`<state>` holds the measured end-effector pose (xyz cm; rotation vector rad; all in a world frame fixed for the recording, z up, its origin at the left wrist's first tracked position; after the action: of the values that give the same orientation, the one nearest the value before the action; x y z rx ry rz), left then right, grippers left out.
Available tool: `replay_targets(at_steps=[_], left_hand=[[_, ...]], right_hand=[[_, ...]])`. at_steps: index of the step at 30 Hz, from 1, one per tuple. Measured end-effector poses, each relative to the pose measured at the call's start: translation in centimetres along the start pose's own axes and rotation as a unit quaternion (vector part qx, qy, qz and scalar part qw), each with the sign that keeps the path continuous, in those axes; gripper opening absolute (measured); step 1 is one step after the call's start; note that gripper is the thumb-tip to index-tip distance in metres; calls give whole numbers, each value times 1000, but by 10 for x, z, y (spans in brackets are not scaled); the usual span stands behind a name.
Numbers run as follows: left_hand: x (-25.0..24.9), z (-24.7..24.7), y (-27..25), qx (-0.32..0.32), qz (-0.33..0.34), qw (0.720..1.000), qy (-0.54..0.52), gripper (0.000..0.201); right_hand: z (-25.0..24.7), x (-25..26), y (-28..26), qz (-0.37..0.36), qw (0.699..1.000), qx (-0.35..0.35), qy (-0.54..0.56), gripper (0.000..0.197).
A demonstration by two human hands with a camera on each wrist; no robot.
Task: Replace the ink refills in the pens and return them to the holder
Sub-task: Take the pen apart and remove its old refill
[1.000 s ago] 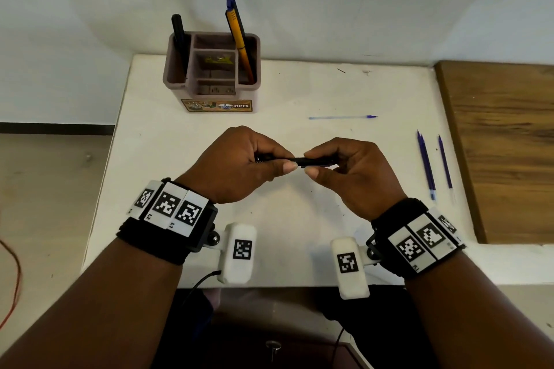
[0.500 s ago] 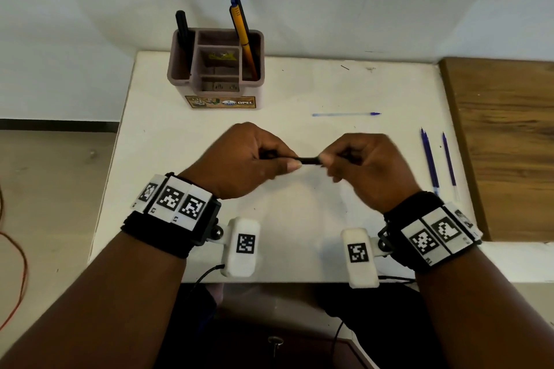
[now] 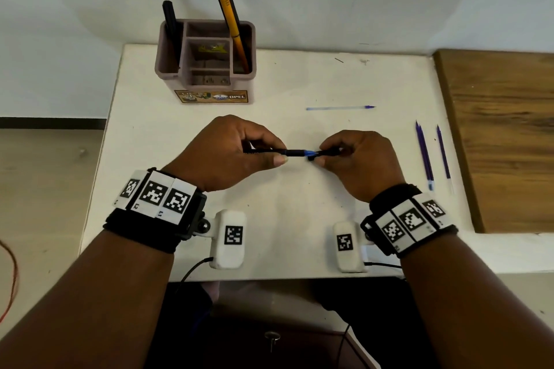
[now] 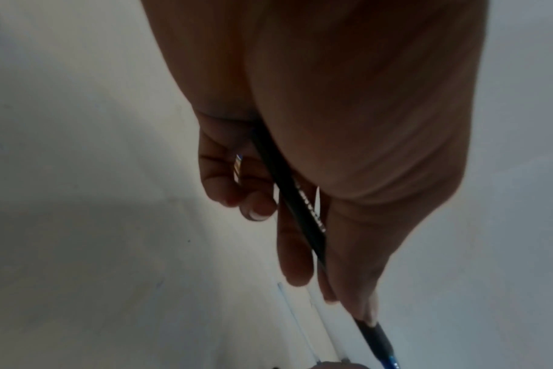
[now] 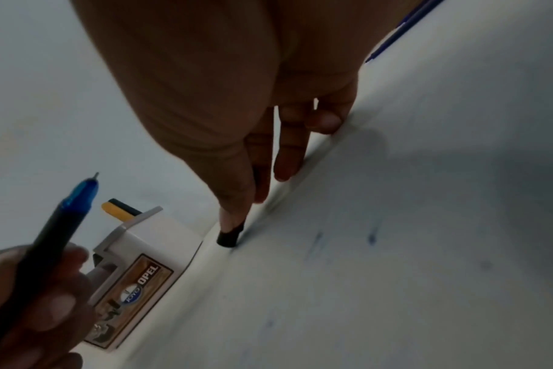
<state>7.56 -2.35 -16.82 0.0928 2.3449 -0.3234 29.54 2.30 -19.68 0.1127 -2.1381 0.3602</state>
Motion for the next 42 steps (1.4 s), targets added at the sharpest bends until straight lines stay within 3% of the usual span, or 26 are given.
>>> replay_targets(at_steps=[11,15,18,25,29,31,36,38,39,41,42], left_hand=[[-3,6,2,-10,7,1000,17,12],[-3,1,4,-36,3,999,17,13],[-10,-3,3,-63,24,998,6,16],[-19,-7,0,-90,70,993,-7,21],[-18,-6,-2,-70,49,993,-76,18],[-22,-2,-2,-48,56,994,-76,16],[-21,-2,-2,-50,54,996,-47,17],[-20,-1,-2,-46,56,997,-31,17],[-20,0,-2,-44,56,997,-25,17],[-18,2,-1,-42,47,998,-21,17],[-17,2,0,-43,41,998,-19,16]], right_hand=[[-6,16,-2,-46,997,-17,-66,9],[-7,38,-9,-15,998,-13,64,50],[10,46,-17,-12,998,40,54,57],[10,53,-18,-72,987,35,136,45],[4,58,-21,-155,976,31,152,14],[1,60,-22,-171,972,35,157,28],[6,55,-23,-88,981,95,142,14],[7,54,-22,-89,989,90,80,38],[7,54,-22,-92,991,82,54,36],[7,56,-23,-91,989,91,77,7],[6,53,-22,-80,987,99,97,10]])
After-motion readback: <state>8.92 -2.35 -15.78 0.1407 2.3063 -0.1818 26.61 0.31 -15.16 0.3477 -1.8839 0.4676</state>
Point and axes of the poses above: each hand's wrist, its own y-axis towards the middle knuckle, its own z-axis out of the palm, x = y × z, the point moved 7 cm from there along y, towards the middle knuckle, and after that the axes turned 13 degrees about y, right-handed, at the moved point
